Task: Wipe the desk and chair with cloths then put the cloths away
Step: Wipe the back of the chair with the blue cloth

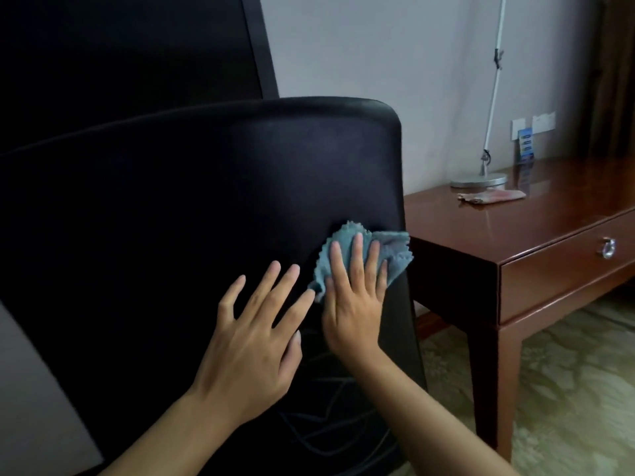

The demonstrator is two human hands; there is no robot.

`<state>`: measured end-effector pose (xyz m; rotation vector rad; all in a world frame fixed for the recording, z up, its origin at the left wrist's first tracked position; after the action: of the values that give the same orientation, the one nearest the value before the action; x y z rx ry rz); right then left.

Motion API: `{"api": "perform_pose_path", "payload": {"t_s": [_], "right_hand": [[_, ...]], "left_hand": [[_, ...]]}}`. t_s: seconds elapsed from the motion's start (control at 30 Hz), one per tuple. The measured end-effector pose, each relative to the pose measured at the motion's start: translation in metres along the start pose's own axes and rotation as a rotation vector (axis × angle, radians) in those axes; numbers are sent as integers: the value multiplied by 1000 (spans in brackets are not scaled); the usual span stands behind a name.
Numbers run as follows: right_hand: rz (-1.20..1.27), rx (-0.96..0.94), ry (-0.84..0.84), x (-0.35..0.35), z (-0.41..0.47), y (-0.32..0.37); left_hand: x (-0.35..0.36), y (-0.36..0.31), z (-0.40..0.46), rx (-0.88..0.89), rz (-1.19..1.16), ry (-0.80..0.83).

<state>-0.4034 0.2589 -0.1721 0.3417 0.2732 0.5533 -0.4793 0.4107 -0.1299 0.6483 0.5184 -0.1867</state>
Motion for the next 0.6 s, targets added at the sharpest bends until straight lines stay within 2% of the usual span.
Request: {"api": "perform_pose_path", "payload": {"t_s": [0.1,0.17,0.3,0.4,0.47,0.53,0.6], "right_hand": [[-63,-264,226,11,-93,-14],[-137,-354,349,10,-141,-26],[-180,-423,325,6,-93,-6],[-98,-418,150,8,-21,50],[-83,-338,67,14,1,74],[-99,-407,98,31,-25,84],[-139,-625,268,45,-78,77]], "left_hand": [[6,11,-30,-42,10,37],[11,11,-49,-75,9,59],[9,27,-68,-169,27,42],[8,39,-84,-247,30,39],[6,45,-90,-288,21,7],[3,62,-107,-367,-6,-16],[2,83,-129,-512,-35,-49]]}}
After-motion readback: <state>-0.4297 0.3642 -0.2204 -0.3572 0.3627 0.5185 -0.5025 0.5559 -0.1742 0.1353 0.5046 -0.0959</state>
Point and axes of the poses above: each hand's wrist, its own z-axis towards the middle knuckle, its own x-axis out of the palm, y = z × x, the point moved 3 cm from there along z, towards the middle knuckle, and after that the axes turned 6 degrees about z, right-handed, at the moved point
